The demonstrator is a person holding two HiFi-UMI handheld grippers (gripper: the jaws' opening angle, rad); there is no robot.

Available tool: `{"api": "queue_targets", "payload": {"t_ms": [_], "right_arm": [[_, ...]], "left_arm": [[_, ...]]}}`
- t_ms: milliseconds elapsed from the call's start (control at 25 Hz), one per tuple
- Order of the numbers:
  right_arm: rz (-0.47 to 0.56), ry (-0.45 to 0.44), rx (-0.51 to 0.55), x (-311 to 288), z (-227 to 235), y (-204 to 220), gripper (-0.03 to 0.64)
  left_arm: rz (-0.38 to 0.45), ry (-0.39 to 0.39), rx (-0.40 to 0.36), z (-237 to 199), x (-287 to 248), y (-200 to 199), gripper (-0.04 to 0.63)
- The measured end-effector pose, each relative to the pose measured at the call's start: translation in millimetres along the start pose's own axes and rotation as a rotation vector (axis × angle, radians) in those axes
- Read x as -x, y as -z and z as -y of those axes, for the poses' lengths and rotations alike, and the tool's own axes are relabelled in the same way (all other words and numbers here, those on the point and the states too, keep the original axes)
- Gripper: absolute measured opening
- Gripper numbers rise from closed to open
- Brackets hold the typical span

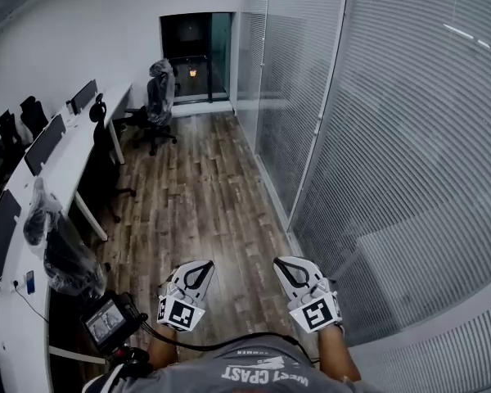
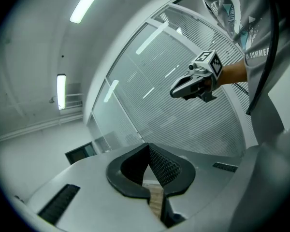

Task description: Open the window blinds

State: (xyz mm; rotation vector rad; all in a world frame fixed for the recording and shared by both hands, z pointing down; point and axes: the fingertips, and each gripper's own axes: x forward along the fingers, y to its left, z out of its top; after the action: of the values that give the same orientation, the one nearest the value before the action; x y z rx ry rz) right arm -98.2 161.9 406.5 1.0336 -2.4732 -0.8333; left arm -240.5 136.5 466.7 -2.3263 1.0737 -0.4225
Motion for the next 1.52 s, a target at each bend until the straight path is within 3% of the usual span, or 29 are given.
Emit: {"api": "queue_targets", "payload": {"t_ms": [120, 520, 880, 1120, 1520], "right_arm": [[0.013, -0.018, 0.001, 0, 19, 10, 0.003], [0.049, -0.001, -0.018, 42, 131, 101, 0.003], [0.058, 0.015, -0.07, 61, 185, 159, 0.003], [0.042, 0.073, -0.12, 45, 211, 180, 0.003], [-0.005, 0.112, -0.129, -7, 220, 185, 0.003]], "left_arm": [[-0.024, -0.009, -0.006, -1, -17, -5, 0.003], [-0.041, -0.008, -0.043, 45, -144, -52, 0.002], [-0.086, -0.017, -0.027, 74, -201, -64, 0.003], [-0.06, -0.013, 0.02, 53, -229, -54, 0.003], [-0.004, 0.036, 0.017, 7, -260, -26, 0.002]]}}
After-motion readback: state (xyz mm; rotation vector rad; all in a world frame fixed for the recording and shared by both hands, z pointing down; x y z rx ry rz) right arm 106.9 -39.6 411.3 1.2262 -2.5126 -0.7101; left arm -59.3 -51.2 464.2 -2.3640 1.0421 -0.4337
